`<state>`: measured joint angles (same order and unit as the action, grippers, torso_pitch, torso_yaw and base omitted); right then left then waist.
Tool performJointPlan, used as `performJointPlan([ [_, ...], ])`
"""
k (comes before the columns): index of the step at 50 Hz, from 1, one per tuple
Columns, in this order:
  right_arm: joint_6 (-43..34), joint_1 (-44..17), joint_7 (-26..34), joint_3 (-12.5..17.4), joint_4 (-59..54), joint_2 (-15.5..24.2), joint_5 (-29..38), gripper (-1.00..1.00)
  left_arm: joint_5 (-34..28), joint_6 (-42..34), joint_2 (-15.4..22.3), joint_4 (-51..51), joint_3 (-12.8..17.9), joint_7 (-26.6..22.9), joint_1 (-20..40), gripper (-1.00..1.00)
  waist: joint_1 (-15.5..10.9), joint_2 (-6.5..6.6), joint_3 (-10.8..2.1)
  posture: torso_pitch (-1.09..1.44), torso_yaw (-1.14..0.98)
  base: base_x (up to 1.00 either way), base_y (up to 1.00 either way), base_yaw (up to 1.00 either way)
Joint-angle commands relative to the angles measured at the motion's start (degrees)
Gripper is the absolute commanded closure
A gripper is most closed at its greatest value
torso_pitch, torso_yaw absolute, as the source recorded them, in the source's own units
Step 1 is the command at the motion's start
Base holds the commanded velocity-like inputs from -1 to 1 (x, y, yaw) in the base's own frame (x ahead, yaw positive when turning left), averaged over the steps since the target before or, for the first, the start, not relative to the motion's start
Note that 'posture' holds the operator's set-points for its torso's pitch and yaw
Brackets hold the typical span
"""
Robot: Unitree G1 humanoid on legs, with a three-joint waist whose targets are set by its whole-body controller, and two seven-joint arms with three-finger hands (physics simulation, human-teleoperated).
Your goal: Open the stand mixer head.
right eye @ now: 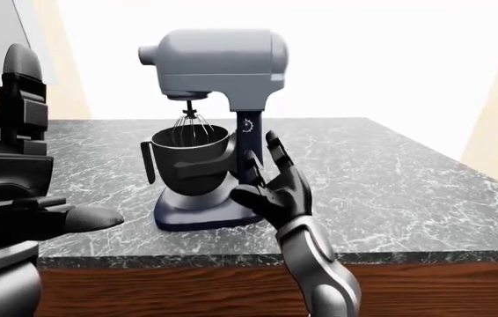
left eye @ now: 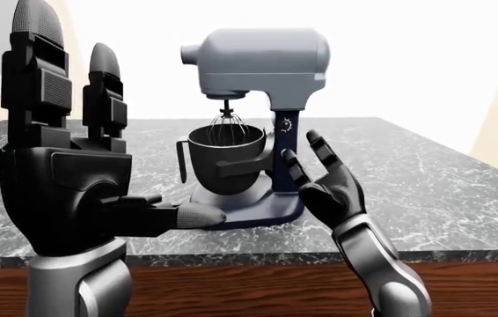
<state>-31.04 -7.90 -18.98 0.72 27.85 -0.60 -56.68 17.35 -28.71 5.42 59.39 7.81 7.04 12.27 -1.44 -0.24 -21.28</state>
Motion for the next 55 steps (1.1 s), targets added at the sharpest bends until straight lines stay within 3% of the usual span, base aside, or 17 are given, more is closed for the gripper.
performJointPlan([
  [1,1.4,-1.6,1.0,0.2,1.2,0.0,-0.1,-1.0,0.0,0.7,0.2,0.5,0.1,0.0,1.2,-1.0,0.0,0.14,0.28,-0.54,0.0,0.0,0.0,0.0],
  [55,3.3,-3.6,4.3,-0.4,-4.8,-1.1,3.7,-1.0,0.1,0.8,0.2,0.2,0.2,0.0,1.3,-1.0,0.1,0.32,0.37,-0.54,0.0,0.0,0.0,0.0],
])
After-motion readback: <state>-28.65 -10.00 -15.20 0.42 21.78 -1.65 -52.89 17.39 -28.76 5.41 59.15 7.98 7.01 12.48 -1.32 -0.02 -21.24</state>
